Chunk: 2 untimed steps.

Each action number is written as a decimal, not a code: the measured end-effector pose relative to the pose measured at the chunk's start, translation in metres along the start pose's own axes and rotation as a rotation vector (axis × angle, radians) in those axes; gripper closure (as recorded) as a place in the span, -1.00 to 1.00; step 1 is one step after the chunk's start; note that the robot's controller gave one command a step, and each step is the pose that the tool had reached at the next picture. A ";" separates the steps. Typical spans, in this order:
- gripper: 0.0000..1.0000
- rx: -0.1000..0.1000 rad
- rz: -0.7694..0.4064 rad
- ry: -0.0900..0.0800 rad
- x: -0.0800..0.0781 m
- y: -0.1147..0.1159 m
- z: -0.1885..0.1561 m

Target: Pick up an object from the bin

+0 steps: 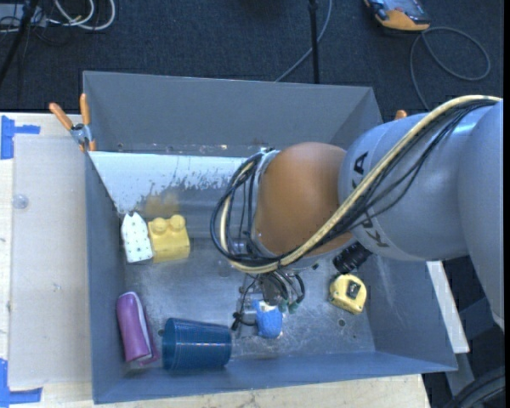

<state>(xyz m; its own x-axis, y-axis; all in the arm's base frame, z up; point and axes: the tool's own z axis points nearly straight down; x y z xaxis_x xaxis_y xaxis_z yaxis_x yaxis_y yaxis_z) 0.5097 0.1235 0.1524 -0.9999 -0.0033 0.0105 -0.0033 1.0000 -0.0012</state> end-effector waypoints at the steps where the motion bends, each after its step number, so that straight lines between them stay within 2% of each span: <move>1: -1.00 -0.001 0.004 -0.008 -0.002 -0.001 -0.005; 2: -1.00 0.000 -0.089 -0.006 0.016 0.026 0.037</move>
Offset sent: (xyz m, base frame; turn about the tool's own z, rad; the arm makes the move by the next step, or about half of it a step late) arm -0.0383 0.0556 -0.0824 -0.1886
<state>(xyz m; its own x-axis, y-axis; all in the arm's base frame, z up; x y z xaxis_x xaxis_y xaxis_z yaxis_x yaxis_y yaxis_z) 0.4930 0.1493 0.1155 -0.9958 -0.0917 0.0045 -0.0917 0.9958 -0.0010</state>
